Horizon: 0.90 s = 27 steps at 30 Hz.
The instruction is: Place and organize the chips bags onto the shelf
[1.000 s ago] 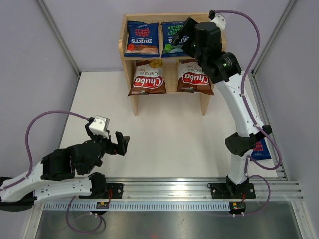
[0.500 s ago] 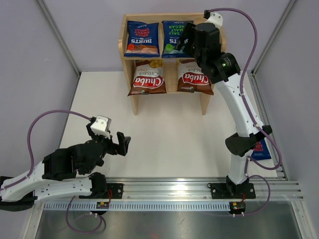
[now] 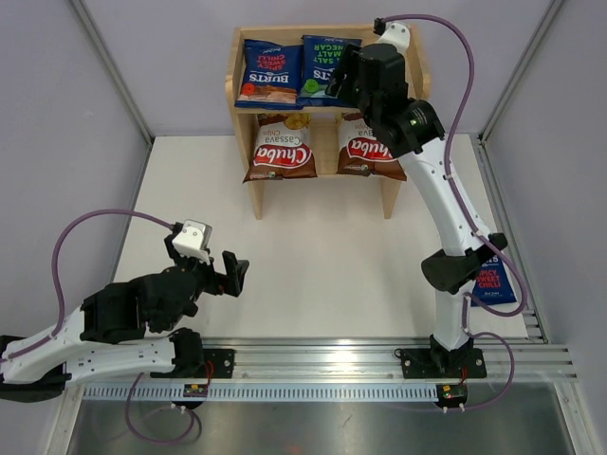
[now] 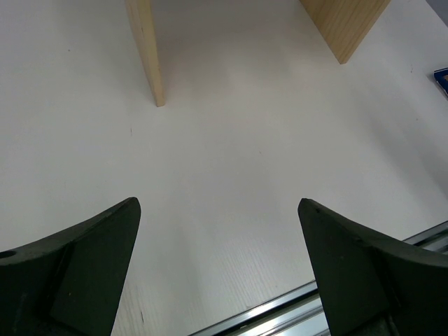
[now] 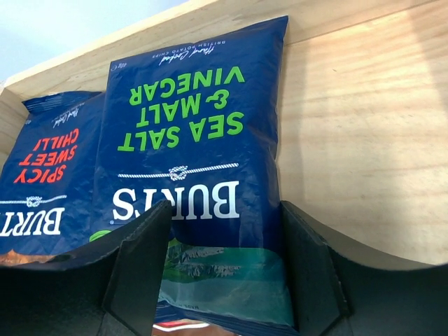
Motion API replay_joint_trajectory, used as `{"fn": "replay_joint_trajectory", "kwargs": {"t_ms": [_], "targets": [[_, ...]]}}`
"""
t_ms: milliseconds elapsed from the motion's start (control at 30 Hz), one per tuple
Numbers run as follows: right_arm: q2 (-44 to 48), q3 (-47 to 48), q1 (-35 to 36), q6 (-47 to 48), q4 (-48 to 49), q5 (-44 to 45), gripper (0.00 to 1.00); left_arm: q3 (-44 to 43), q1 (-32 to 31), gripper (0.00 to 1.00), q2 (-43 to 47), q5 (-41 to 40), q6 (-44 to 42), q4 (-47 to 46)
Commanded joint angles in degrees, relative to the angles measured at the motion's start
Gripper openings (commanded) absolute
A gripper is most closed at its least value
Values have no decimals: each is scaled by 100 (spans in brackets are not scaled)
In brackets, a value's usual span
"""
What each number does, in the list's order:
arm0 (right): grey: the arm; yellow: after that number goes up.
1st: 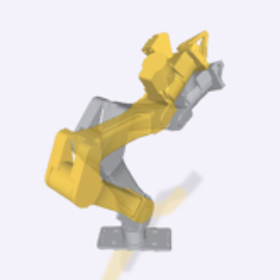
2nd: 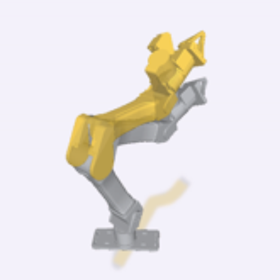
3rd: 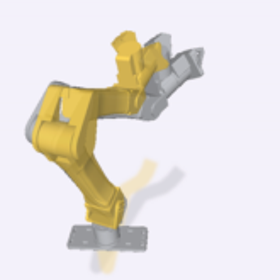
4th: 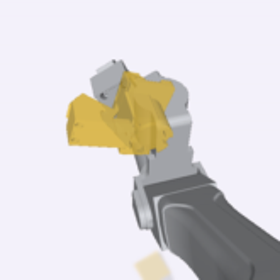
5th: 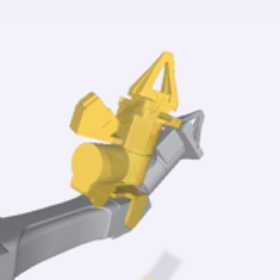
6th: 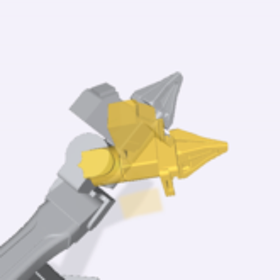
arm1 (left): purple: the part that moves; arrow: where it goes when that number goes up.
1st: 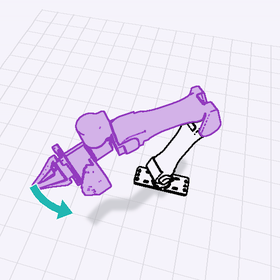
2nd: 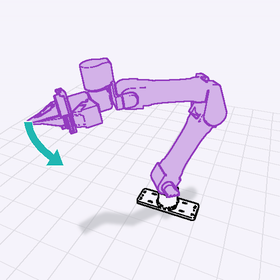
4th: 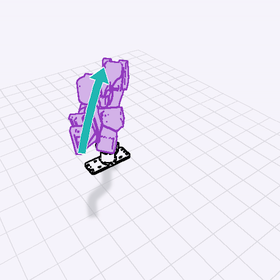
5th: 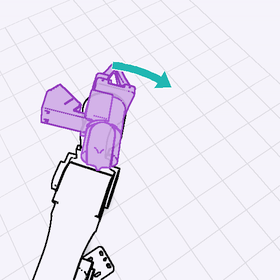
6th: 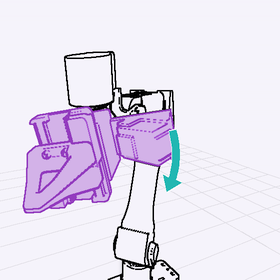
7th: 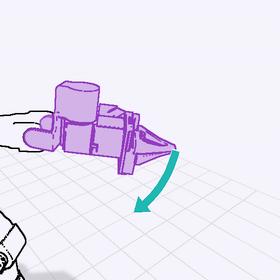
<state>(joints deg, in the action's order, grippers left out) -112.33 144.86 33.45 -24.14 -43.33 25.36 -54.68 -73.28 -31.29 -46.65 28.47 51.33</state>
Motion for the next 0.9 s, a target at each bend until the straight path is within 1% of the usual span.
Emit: {"fn": "replay_joint_trajectory", "kwargs": {"t_ms": [0, 100, 133, 233, 433, 533, 600, 633, 733, 767, 800, 833, 867], "targets": [[-254, 333, 74, 190, -158, -93, 71, 71, 6, 99, 35, 95, -34, -150], [-105, 149, 74, 234, -9, -32, 76, 71, 15, 99, 44, 104, -52, -150], [-70, 122, 74, 243, 9, -6, 82, 80, 15, 99, 44, 104, -52, -150], [88, 174, 74, 331, -17, 126, 92, 89, 6, 99, 9, 113, -34, -150], [598, 289, 65, 542, -210, 179, 99, 62, 15, 99, -97, 60, 9, -220], [1106, 149, 74, 709, -395, 319, 99, 27, 15, 99, -237, 104, 123, -325], [1388, -185, 65, 884, -509, 355, 100, 18, 15, 99, -386, 200, 229, -465], [1712, -316, 74, 946, -571, 364, 100, 18, 15, 99, -456, 227, 273, -527], [2328, -1211, 65, 1174, -747, 529, 99, 27, 15, 99, -693, 385, 396, -843], [2782, -1788, 56, 1227, -825, 644, 100, 62, 15, 99, -747, 472, 431, -1035], [3039, -2116, 47, 1228, -852, 741, 99, 80, 15, 99, -825, 516, 518, -1133], [3555, -2441, 21, 1201, -879, 811, 99, 80, 15, 99, -939, 552, 572, -1212], [3848, -3115, -40, 1088, -922, 803, 99, 89, 15, 99, -1019, 648, 616, -1361]]}}
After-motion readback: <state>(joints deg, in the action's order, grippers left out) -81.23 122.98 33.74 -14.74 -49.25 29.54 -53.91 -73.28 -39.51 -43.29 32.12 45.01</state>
